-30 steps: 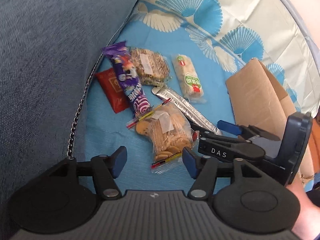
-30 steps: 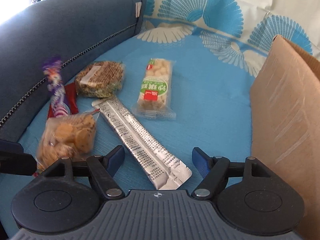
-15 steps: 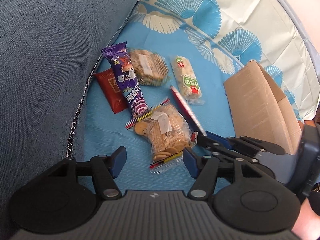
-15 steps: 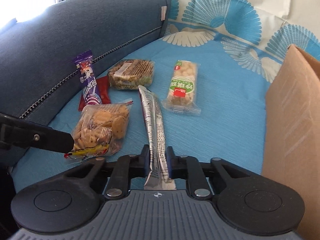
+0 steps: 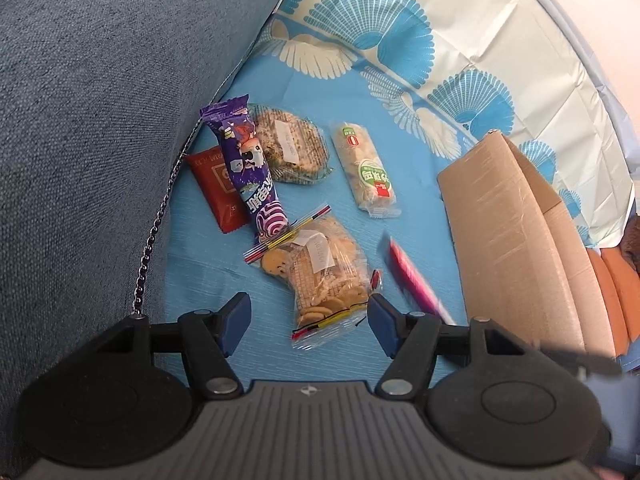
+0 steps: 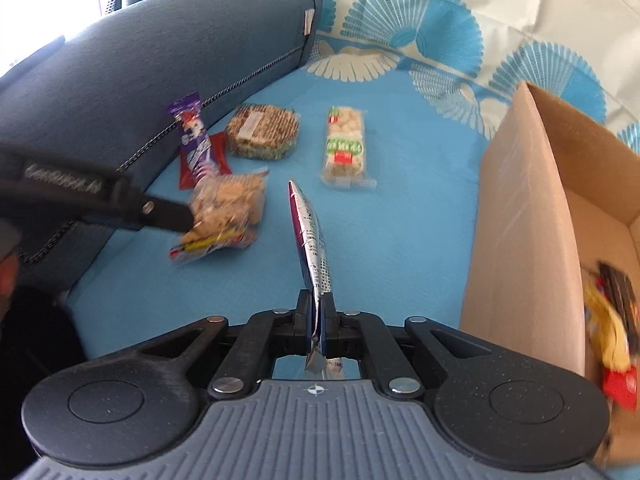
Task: Organize snacks
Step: 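Lift the silver bar with the right tool while the left tool approaches the cookie bag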
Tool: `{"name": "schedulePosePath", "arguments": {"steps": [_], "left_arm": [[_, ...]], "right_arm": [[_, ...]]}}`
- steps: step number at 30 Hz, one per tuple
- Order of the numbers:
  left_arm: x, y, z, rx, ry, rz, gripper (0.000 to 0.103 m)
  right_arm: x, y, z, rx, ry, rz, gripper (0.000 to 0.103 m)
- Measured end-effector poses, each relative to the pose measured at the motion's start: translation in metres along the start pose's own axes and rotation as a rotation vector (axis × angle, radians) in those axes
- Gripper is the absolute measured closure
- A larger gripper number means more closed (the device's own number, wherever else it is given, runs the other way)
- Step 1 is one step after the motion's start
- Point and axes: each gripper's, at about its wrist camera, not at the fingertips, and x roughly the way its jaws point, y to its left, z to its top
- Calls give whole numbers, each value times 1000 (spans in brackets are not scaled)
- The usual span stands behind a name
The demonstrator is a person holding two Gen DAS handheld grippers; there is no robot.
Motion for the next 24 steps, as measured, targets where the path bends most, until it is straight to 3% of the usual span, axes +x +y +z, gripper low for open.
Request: {"name": "schedulePosePath", "arguments": {"steps": [4, 7, 8, 9, 11, 17, 22, 24], "left_arm": [[-2, -1, -1, 2, -6, 2, 33], [-3, -1, -1, 2, -12, 1, 31], [-3, -1, -1, 1, -14, 2, 31], [-3, -1, -1, 0, -16, 2, 30], [-4, -2, -1, -2, -24, 3, 29], [-3, -5, 0, 6, -58, -4, 25], [5, -5, 4, -8, -56, -35, 22], [10, -5, 7, -19, -57, -55, 19]], "right_arm": [[-11, 9, -29, 65, 23, -12, 99], [-13, 8, -45, 116, -14, 12, 92], [-12, 7, -49, 124, -37, 24, 81], [-12, 5, -51, 128, -59, 33, 62], [-10, 2, -54, 113, -91, 32, 41], [6, -1, -53, 72, -88, 76, 41], [18, 5, -52, 43, -68, 73, 54], [18, 8, -52, 36, -75, 85, 69]]}}
